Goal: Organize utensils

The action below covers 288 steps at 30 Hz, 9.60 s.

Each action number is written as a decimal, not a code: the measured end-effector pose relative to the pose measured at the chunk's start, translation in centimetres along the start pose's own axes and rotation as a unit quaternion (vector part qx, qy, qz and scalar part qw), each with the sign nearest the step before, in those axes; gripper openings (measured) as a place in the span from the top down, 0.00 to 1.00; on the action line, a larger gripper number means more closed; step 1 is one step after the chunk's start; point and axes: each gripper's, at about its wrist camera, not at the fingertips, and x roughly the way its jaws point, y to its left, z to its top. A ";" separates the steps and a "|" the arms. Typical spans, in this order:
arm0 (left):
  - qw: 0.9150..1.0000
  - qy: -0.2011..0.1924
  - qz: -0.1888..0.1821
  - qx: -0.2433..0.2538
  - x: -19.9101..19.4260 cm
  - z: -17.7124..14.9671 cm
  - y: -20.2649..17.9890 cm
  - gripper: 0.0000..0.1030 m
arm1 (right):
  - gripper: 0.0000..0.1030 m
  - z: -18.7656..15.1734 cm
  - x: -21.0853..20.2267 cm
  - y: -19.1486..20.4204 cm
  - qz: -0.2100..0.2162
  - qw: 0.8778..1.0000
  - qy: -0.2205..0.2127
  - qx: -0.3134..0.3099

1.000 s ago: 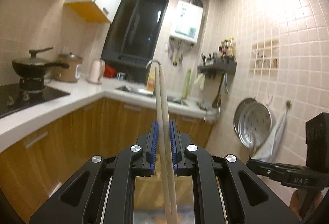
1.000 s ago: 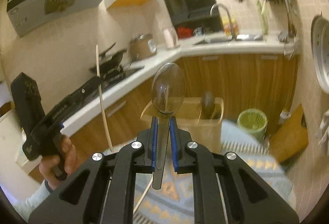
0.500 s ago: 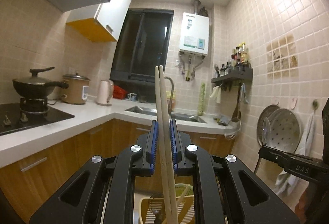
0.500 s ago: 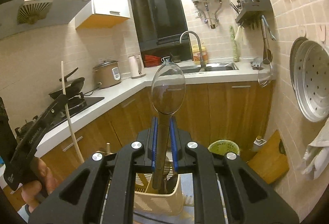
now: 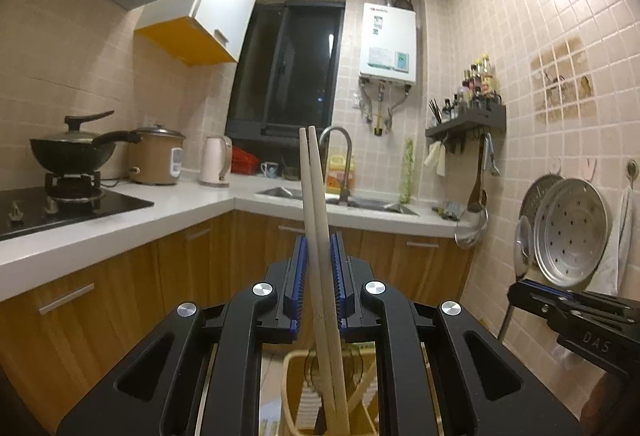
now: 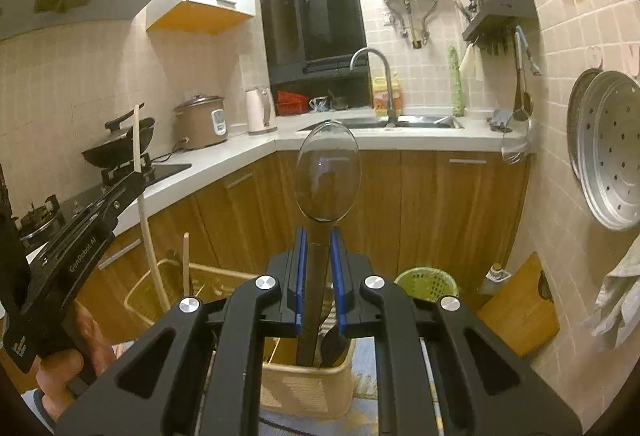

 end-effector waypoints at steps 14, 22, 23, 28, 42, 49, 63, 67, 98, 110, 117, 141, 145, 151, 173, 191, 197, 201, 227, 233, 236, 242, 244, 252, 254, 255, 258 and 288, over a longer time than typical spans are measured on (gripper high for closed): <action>0.999 0.032 -0.032 -0.015 -7.3 1.4 2.9 0.66 | 0.83 -1.3 -5.2 1.0 0.019 0.997 0.068 -0.011; 0.991 0.096 -0.080 -0.050 -11.5 3.8 4.4 0.66 | 0.67 -2.5 -10.1 3.1 0.029 0.986 0.161 -0.041; 0.991 0.105 -0.071 -0.047 -12.2 3.7 4.4 0.66 | 0.67 -3.1 -10.4 3.3 0.029 0.983 0.177 -0.038; 0.980 0.175 -0.083 -0.041 -12.9 2.2 4.3 0.66 | 0.67 -6.3 -11.1 3.3 0.019 0.960 0.280 -0.004; 0.894 0.426 -0.138 -0.012 -9.2 -8.7 2.6 0.66 | 0.67 -16.3 -10.0 -0.1 -0.011 0.876 0.476 0.077; 0.875 0.464 -0.135 0.005 -8.2 -11.5 1.9 0.66 | 0.74 -18.7 -10.0 0.0 -0.021 0.865 0.497 0.069; 0.862 0.490 -0.128 0.018 -6.7 -13.5 1.2 0.66 | 0.94 -19.1 -10.5 1.4 -0.034 0.869 0.492 0.033; 0.856 0.498 -0.140 0.004 -6.4 -13.8 1.3 0.66 | 0.96 -18.5 -9.9 2.0 -0.031 0.878 0.476 0.037; 0.846 0.521 -0.079 0.077 -5.3 -15.0 -0.9 0.97 | 0.96 -18.3 -6.9 1.1 0.000 0.873 0.488 0.021; 0.925 0.356 -0.131 0.006 -9.7 -7.7 -0.2 0.97 | 0.96 -13.0 -10.5 0.7 0.104 0.934 0.340 0.026; 0.962 0.240 -0.127 -0.026 -11.2 -1.7 0.1 0.97 | 0.96 -7.6 -11.2 0.4 0.194 0.945 0.240 0.107; 0.992 0.037 -0.102 -0.062 -3.0 4.9 0.5 0.97 | 0.99 3.7 -5.9 -3.4 0.205 0.958 0.173 0.104; 0.991 0.056 -0.110 -0.053 -3.1 3.3 1.1 0.97 | 0.92 -1.9 -4.0 -2.7 0.183 0.943 0.272 0.053; 0.989 0.081 -0.113 -0.052 -3.8 2.1 2.1 0.96 | 0.88 -9.3 -1.7 -2.7 0.162 0.910 0.372 0.082; 0.988 0.079 -0.117 -0.063 -5.5 2.0 3.3 0.96 | 0.97 -8.4 -0.8 -0.2 0.120 0.944 0.305 0.042; 0.997 -0.049 -0.003 -0.052 -1.7 3.6 0.5 0.96 | 0.97 3.9 -6.4 1.2 0.049 0.998 -0.026 -0.022; 0.996 -0.040 0.014 -0.077 0.1 1.6 1.5 0.96 | 0.97 2.3 -3.5 0.8 0.014 0.999 -0.031 -0.035; 0.995 -0.024 0.010 -0.094 1.0 0.7 1.9 0.96 | 0.97 1.6 -1.4 0.2 0.017 0.999 -0.020 -0.021; 0.997 0.043 -0.047 -0.050 -12.1 0.1 2.6 0.26 | 0.37 -2.8 -11.9 -0.3 0.045 0.998 0.029 0.027; 0.997 0.061 -0.036 -0.029 -15.9 -2.3 2.4 0.17 | 0.22 -6.2 -14.5 2.0 0.027 1.000 0.014 0.003; 0.997 0.069 -0.023 -0.029 -16.8 -3.5 2.5 0.15 | 0.11 -7.9 -15.4 3.0 0.019 1.000 -0.006 -0.001; 0.997 0.079 0.024 -0.008 -17.4 -6.8 2.2 0.12 | 0.07 -12.4 -14.2 3.2 -0.042 0.999 -0.005 0.011; 0.996 0.080 0.039 0.004 -17.4 -8.0 2.0 0.12 | 0.07 -13.9 -13.5 2.5 -0.066 0.997 -0.007 0.027; 0.996 0.060 0.056 0.020 -17.8 -9.1 2.1 0.12 | 0.07 -15.9 -13.0 2.3 -0.071 0.997 -0.024 -0.009; 0.996 0.066 0.058 0.021 -17.8 -9.2 2.1 0.12 | 0.07 -16.0 -13.1 2.7 -0.071 0.997 -0.026 -0.018; 0.996 0.068 0.059 0.022 -17.7 -9.2 2.0 0.12 | 0.07 -16.1 -13.2 2.9 -0.069 0.997 -0.029 -0.023; 0.995 0.072 0.062 0.026 -17.6 -9.3 1.9 0.11 | 0.07 -16.3 -13.3 3.5 -0.072 0.996 -0.035 -0.034; 0.993 0.082 0.068 0.058 -17.5 -9.6 0.9 0.07 | 0.07 -16.4 -13.1 3.6 -0.072 0.997 -0.023 -0.031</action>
